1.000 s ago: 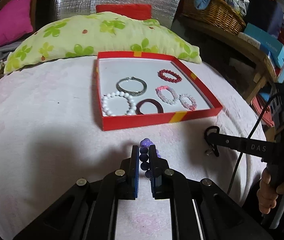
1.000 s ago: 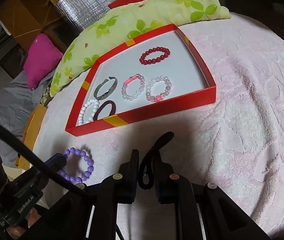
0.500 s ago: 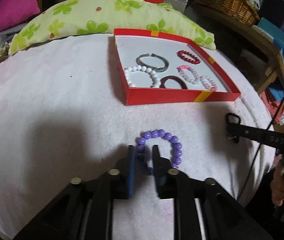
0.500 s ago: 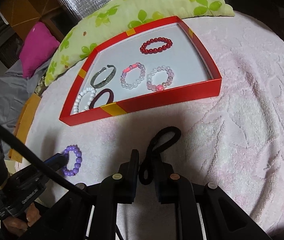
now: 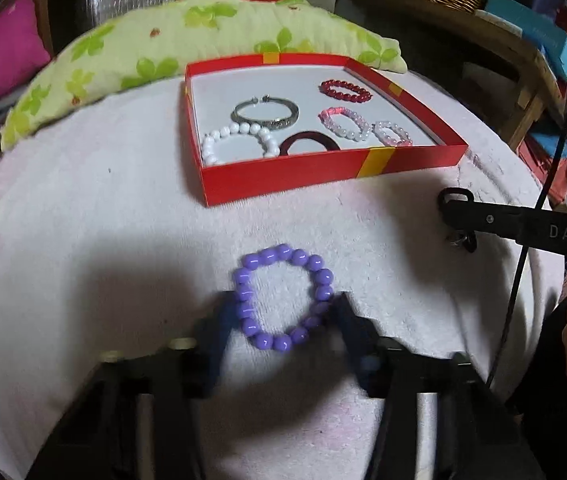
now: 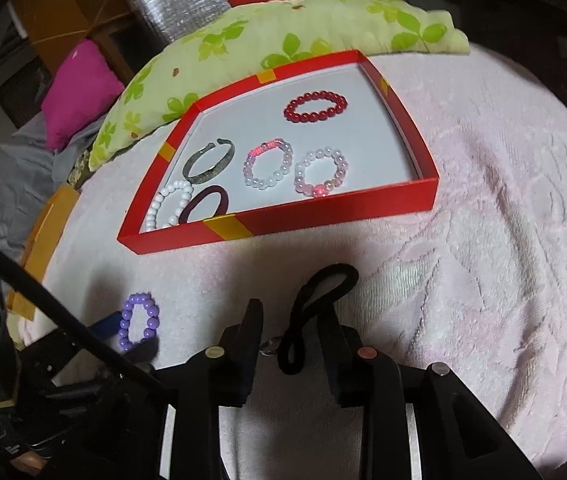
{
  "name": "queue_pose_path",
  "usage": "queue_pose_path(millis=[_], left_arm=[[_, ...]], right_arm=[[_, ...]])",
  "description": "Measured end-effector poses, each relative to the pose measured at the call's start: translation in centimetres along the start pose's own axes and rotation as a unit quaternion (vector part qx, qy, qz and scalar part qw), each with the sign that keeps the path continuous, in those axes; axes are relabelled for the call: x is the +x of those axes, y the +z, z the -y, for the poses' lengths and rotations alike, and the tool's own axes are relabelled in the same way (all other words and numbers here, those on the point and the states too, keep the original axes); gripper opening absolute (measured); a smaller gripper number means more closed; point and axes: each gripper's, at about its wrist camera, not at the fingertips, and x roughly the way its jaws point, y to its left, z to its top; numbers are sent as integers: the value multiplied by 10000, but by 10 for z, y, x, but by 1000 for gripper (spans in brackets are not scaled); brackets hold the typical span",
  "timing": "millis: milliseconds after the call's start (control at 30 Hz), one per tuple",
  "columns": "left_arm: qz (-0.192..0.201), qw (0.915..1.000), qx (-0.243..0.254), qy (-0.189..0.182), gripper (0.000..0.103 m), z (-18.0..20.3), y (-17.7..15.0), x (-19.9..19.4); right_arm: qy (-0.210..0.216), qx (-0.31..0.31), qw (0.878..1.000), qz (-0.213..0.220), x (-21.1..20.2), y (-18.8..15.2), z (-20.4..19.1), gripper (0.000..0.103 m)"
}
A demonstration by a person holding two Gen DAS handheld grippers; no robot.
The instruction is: Organize jewelry
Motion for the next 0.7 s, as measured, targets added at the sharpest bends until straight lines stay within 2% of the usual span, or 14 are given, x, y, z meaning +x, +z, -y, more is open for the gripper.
queue_pose_path(millis=[33, 67, 200, 433, 600, 700], left_arm=[[11, 10000, -4, -25, 24, -1, 0, -1], [17, 10000, -22, -51, 19, -2, -1, -1], [105, 9999, -31, -84, 19, -2, 1, -6], [437, 9987, -154, -213, 19, -4, 8, -21], [665, 9977, -134, -53, 19, -1, 13, -32], [750, 9969, -68, 226, 19, 3, 16, -35]], right_arm=[[-7, -52, 10000, 24, -1, 0, -2, 19], [-17, -102, 9999, 54, -2, 0, -3, 18], [22, -173, 9996, 222, -8, 1, -6, 18], [415, -196, 9980, 435, -19, 2, -11, 18], [583, -293, 9961, 592, -27, 2, -18, 18], [649, -384, 9949, 676, -30, 1, -22, 18]])
